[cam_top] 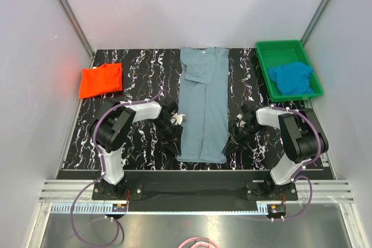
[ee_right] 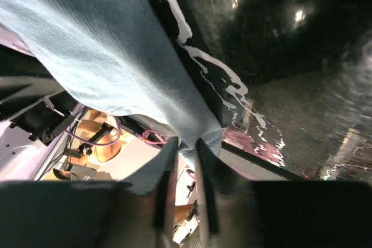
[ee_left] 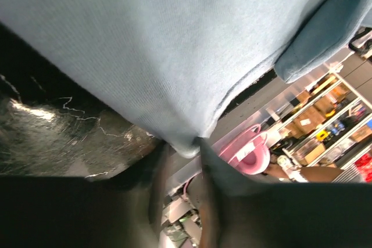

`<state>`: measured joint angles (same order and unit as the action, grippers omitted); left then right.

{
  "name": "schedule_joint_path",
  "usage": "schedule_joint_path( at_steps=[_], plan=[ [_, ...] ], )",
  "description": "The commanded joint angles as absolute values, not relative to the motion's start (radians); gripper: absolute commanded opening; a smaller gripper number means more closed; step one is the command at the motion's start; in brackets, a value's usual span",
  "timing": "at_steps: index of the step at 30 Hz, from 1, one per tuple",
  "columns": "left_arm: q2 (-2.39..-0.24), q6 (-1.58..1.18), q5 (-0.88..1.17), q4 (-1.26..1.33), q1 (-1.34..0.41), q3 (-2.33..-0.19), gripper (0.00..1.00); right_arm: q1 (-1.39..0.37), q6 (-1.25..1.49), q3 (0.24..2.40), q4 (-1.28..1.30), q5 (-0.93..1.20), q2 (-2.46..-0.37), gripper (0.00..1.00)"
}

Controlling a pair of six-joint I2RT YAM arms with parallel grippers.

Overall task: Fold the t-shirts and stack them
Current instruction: Fold the tshirt

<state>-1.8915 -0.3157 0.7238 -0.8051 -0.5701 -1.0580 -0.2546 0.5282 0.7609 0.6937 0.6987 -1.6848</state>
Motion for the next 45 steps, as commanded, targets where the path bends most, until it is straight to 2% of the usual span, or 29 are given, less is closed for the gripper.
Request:
schedule_joint_path(
  at_steps=[1, 3, 7, 9, 10, 11, 15, 16, 17, 20, 26, 29, 33, 38, 45],
  plan=[
    [-1.873, -0.318, 0.773, -0.787, -0.569, -1.057, 0.19, -0.273, 0.561, 0.727, 0.727, 0.73, -1.666, 0.21],
    [-1.873, -0.314, 0.773, -0.79, -0.569, -1.06, 0.13, -0.275, 0.56, 0.718, 0.73, 0.727, -1.652, 0.18],
    [-1.87, -0.311, 0.773, -0.788, -0.571, -1.055, 0.13, -0.275, 0.546, 0.713, 0.75, 0.701, -1.623, 0.17],
    [-1.868, -0.311, 0.775, -0.788, -0.575, -1.054, 0.14, -0.273, 0.537, 0.71, 0.785, 0.678, -1.606, 0.28],
    [-1.865, -0.311, 0.775, -0.785, -0.577, -1.052, 0.18, -0.273, 0.523, 0.707, 0.799, 0.66, -1.6, 0.32],
    [-1.865, -0.313, 0.772, -0.788, -0.58, -1.054, 0.19, -0.273, 0.519, 0.697, 0.808, 0.651, -1.591, 0.42],
    [-1.862, -0.313, 0.769, -0.792, -0.594, -1.057, 0.25, -0.287, 0.52, 0.687, 0.815, 0.641, -1.601, 0.49],
    [-1.864, -0.314, 0.767, -0.79, -0.594, -1.055, 0.25, -0.288, 0.52, 0.693, 0.808, 0.637, -1.609, 0.47],
    [-1.864, -0.316, 0.767, -0.79, -0.594, -1.055, 0.25, -0.29, 0.519, 0.696, 0.799, 0.637, -1.626, 0.41],
    [-1.87, -0.314, 0.776, -0.788, -0.595, -1.055, 0.23, -0.291, 0.522, 0.706, 0.79, 0.638, -1.651, 0.33],
    [-1.873, -0.319, 0.788, -0.785, -0.594, -1.06, 0.23, -0.288, 0.52, 0.713, 0.788, 0.615, -1.68, 0.33],
    [-1.868, -0.322, 0.792, -0.787, -0.594, -1.057, 0.23, -0.294, 0.518, 0.715, 0.793, 0.607, -1.697, 0.39],
    [-1.864, -0.328, 0.796, -0.787, -0.592, -1.061, 0.24, -0.311, 0.511, 0.721, 0.799, 0.585, -1.72, 0.41],
    [-1.858, -0.33, 0.798, -0.787, -0.592, -1.068, 0.24, -0.337, 0.505, 0.744, 0.813, 0.558, -1.762, 0.26],
    [-1.832, -0.344, 0.813, -0.782, -0.583, -1.075, 0.24, -0.367, 0.499, 0.77, 0.818, 0.514, -1.802, 0.22]
  ],
)
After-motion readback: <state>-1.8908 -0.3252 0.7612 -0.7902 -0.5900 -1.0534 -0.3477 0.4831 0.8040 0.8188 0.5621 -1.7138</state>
